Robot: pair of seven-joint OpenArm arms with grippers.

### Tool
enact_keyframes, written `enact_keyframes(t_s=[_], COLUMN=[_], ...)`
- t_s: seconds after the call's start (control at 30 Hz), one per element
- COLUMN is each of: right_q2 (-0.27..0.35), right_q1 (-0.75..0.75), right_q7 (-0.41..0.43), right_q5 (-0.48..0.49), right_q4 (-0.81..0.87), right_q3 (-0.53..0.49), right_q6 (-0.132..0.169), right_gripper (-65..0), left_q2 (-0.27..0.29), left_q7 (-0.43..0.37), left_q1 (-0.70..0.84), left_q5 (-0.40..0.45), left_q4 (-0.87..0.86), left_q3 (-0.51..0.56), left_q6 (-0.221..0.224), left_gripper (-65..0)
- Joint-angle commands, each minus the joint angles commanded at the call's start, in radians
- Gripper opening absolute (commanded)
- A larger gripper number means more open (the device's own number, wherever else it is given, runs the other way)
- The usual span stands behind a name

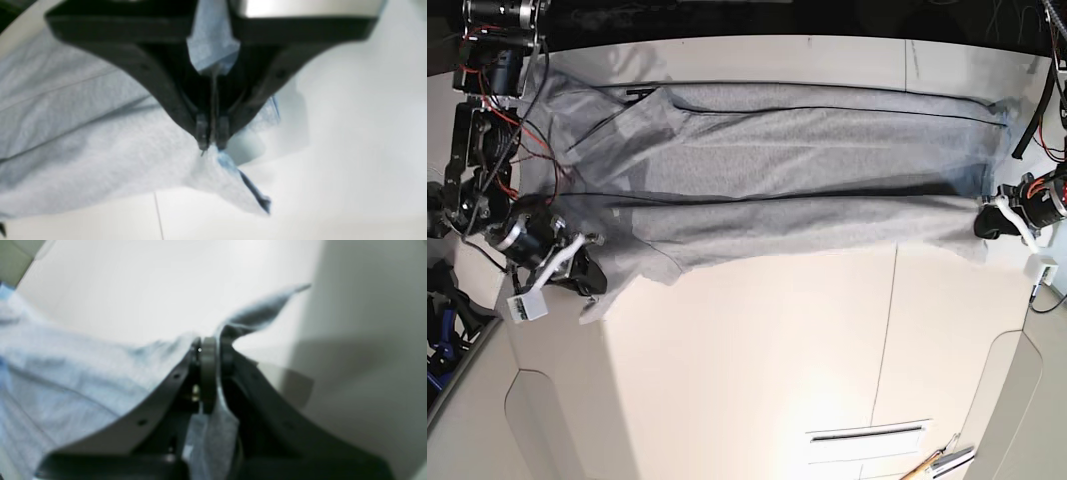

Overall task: Fold the T-shirt properly
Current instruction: 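Fold the hem over toward the shoulder edge with both grippers, then release the hem and reposition both grippers on the folded strip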

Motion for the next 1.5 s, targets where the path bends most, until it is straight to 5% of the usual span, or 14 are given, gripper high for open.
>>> enact_keyframes(t_s=[0.2,0.8,0.97,1.1,1.2,1.33,1.5], right_q2=[0.040,0.039,0.027,0.028,0.027,-0.003,-0.086], right_q1=[-0.183,-0.459,-0.483,-0.482,-0.480,-0.480,-0.480], right_q7=[-0.003,-0.002,0.000,-0.014,-0.053,-0.074,-0.077], right_q5=[0.072,0.092,0.018,0.023,0.082,0.119,0.150], right_q4=[0.163,0.229,0.226,0.226,0.237,0.310,0.473], right_q3=[0.034,0.048,0.048,0.048,0.063,0.144,0.238], right_q6=[0.000,0.000,-0.005,-0.009,-0.008,-0.008,-0.008], right_gripper=[-65.0,-65.0,-65.0,-39.5,-39.5,-39.5,-40.6], left_q2=[0.000,0.003,0.003,0.006,0.019,0.039,0.083], left_q7=[0.008,0.090,0.091,0.089,0.104,0.180,0.163], left_q1=[0.099,0.220,0.227,0.227,0.228,0.247,0.320], left_q5=[-0.001,-0.037,-0.045,-0.060,-0.071,-0.153,-0.186], left_q4=[0.040,0.040,0.040,0.040,0.040,0.040,0.040], left_q3=[-0.114,-0.119,-0.119,-0.157,-0.274,-0.416,-0.443], left_q6=[0.000,0.000,0.000,0.000,0.000,0.000,0.000], left_gripper=[-65.0,-64.7,-44.6,-43.8,-42.7,-30.5,-24.1])
